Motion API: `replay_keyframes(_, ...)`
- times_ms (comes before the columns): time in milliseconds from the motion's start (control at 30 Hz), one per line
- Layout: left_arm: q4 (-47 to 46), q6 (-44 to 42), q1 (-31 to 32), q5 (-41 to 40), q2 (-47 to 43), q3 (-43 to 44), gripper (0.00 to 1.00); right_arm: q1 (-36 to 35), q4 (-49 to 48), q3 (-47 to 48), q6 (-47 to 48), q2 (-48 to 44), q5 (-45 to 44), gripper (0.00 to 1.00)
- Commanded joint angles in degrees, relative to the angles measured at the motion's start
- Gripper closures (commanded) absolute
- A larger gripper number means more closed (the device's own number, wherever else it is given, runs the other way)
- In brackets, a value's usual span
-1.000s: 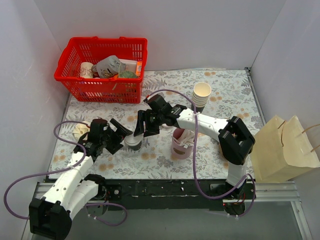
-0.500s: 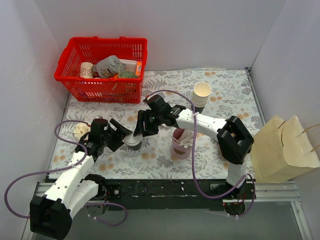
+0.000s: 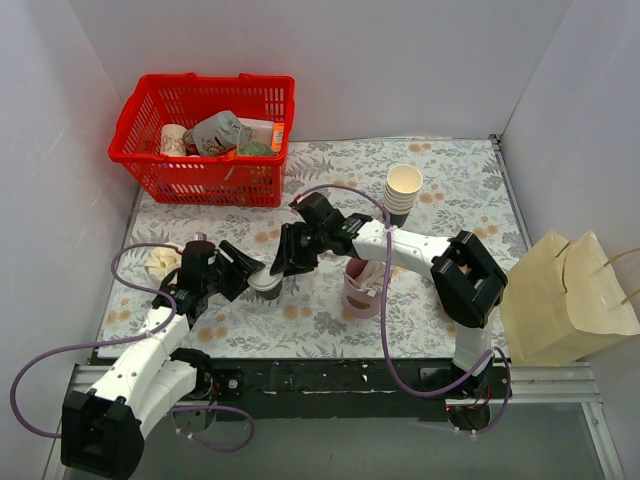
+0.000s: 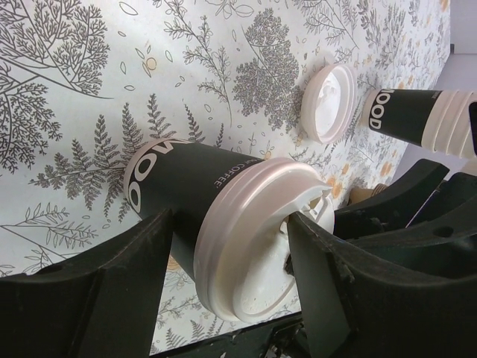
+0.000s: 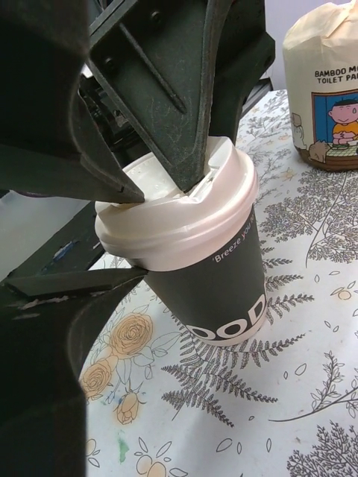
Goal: Pack the takeout coffee
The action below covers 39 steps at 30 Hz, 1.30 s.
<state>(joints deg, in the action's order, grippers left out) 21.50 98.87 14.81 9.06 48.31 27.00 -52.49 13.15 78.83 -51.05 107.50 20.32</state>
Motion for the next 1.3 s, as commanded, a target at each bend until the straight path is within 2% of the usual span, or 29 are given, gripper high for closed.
replay_keyframes(0, 0.12, -0.17, 0.13, 1.93, 0.47, -2.66, 0.42, -0.6, -4.88, -0.87, -1.51, 0.6, 1.92, 0.58)
replay_keyframes(233, 0.04, -0.26, 0.22, 3.51, 0.81, -3.36, 0.42, -0.6, -11.11, -3.15, -3.62, -0.1, 3.06, 0.77)
replay_keyframes(267, -0.05, -0.26, 0.22, 3.94, 1.08, -3.45, 0.42, -0.51, -12.34, -3.94, -4.58, -0.28, 4.19, 0.84)
replay_keyframes(333, -0.23, -0.17, 0.22, 4.39, 1.17, -3.89, 0.42, -0.51, -17.97, -6.75, -6.07, -1.06, 5.17, 0.9)
replay_keyframes(367, -0.23, -0.17, 0.22, 4.3, 1.08, -3.98, 0.42, -0.51, -19.11, -7.45, -6.34, -1.5, 5.0, 0.98)
replay_keyframes(600, -0.4, 0.18, 0.22, 4.48, 0.82, -4.15, 0.42, 0.37, -28.6, -14.75, -10.03, -3.97, 6.31, 0.99)
replay_keyframes(900, 0.65, 0.36, 0.22, 4.56, 0.73, -4.51, 0.42, 1.25, -49.44, -22.75, -19.17, -3.18, 10.88, 0.99)
replay_keyframes(1033, 2.49, 0.88, 0.22, 4.04, 1.17, -3.37, 0.43, 1.25, -44.54, -23.19, -14.37, -4.49, 8.17, 0.99)
replay_keyframes(1133, 3.29, 0.71, 0.22, 4.21, 1.61, -2.57, 0.43, 1.25, -32.07, -20.74, -4.89, -5.37, 2.2, 0.99)
replay_keyframes(1267, 3.46, 0.54, 0.22, 4.65, 1.69, -2.39, 0.43, 1.34, -32.13, -22.58, -2.13, -5.55, -0.72, 0.99)
